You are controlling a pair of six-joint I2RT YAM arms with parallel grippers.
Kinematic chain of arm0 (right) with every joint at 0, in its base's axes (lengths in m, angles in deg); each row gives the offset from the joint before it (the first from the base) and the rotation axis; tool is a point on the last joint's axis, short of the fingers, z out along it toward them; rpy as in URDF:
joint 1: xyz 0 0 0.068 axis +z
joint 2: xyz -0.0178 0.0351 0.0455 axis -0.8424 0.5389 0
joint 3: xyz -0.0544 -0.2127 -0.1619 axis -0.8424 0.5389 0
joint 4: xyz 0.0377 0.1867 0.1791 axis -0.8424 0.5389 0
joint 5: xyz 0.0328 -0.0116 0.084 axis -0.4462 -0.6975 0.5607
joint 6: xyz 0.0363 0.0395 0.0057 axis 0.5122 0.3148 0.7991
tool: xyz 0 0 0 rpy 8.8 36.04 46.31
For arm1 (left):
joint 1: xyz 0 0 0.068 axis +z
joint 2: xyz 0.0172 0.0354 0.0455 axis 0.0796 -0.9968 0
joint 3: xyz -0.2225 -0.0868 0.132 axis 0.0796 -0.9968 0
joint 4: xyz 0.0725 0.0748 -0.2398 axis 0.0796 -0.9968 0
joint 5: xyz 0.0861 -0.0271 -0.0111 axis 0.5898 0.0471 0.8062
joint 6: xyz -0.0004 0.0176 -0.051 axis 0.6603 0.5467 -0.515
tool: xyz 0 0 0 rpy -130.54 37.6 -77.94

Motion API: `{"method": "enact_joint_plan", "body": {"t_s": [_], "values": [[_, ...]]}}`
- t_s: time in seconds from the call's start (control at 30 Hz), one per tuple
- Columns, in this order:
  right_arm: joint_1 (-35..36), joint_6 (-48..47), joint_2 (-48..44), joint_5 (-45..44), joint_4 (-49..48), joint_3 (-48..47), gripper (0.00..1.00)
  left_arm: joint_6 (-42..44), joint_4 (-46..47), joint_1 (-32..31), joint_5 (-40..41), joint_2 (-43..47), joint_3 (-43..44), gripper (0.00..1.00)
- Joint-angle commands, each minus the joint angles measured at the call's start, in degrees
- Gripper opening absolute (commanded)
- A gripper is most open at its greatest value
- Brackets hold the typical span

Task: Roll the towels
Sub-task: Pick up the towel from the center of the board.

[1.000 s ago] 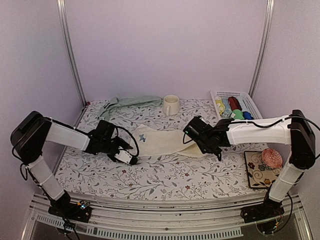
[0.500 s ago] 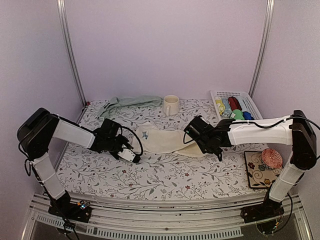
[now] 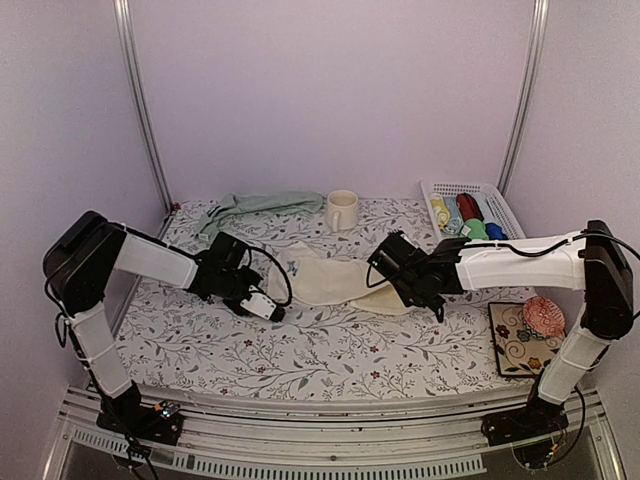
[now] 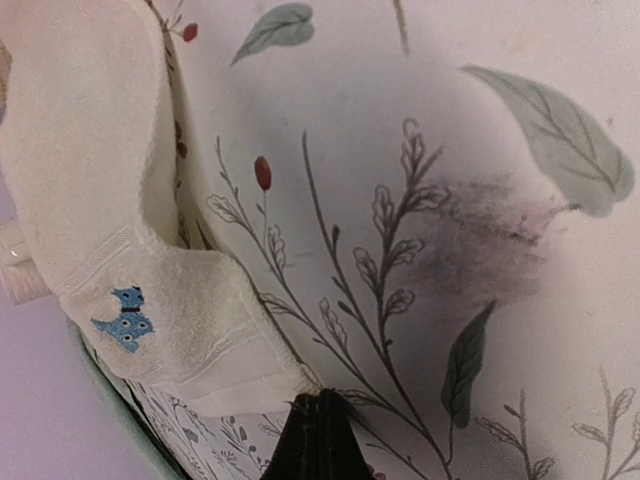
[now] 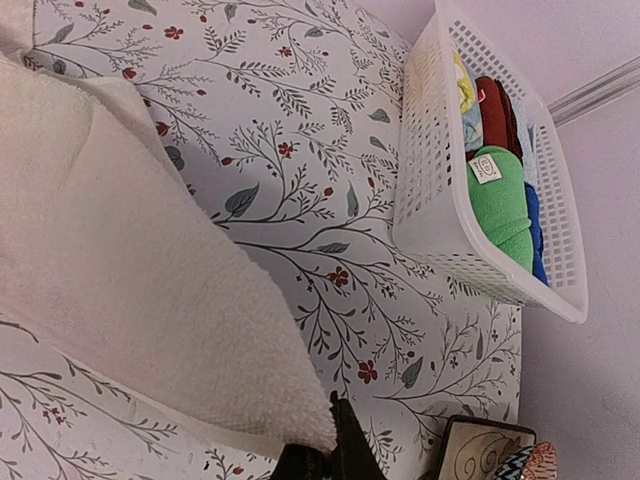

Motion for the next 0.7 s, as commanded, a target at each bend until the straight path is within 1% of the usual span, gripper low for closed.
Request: {"method": "enact_joint_plan", "body": {"t_s": [0.0, 0.13, 0.2, 0.23, 0.37, 0.53, 0.67], "values": [[0.4, -0.25, -1.9, -1.36, -1.08, 0.62, 0.02, -4.59, -12.25, -0.6, -2.22, -1.43, 1.87, 0.0], [0.58, -0.32, -2.3, -1.26, -1.03, 0.76, 0.02, -8.2, -17.89, 0.3, -6.52, 0.25, 4.83, 0.01], [0.73, -0.23, -2.59, -1.3, -1.11, 0.81, 0.02, -9.27, -18.43, 0.51, -7.69, 0.77, 4.96, 0.17], [0.67, -0.17, -2.69, -1.23, -1.12, 0.79, 0.02, -9.64, -18.25, 0.54, -7.8, 0.74, 4.81, 0.22], [0.95, -0.22, -2.88, -1.26, -1.15, 1.01, 0.03, -11.27, -15.53, 0.55, -6.52, -0.4, 4.61, 0.32], [1.05, -0.06, -2.88, -1.13, -1.21, 1.14, 0.03, -13.33, -12.04, 1.05, -4.05, -1.8, 4.51, 0.38], [1.23, -0.3, -2.97, -1.16, -1.21, 1.14, 0.03, -15.67, -14.2, 1.86, -2.03, -4.41, 7.31, 0.38]]}}
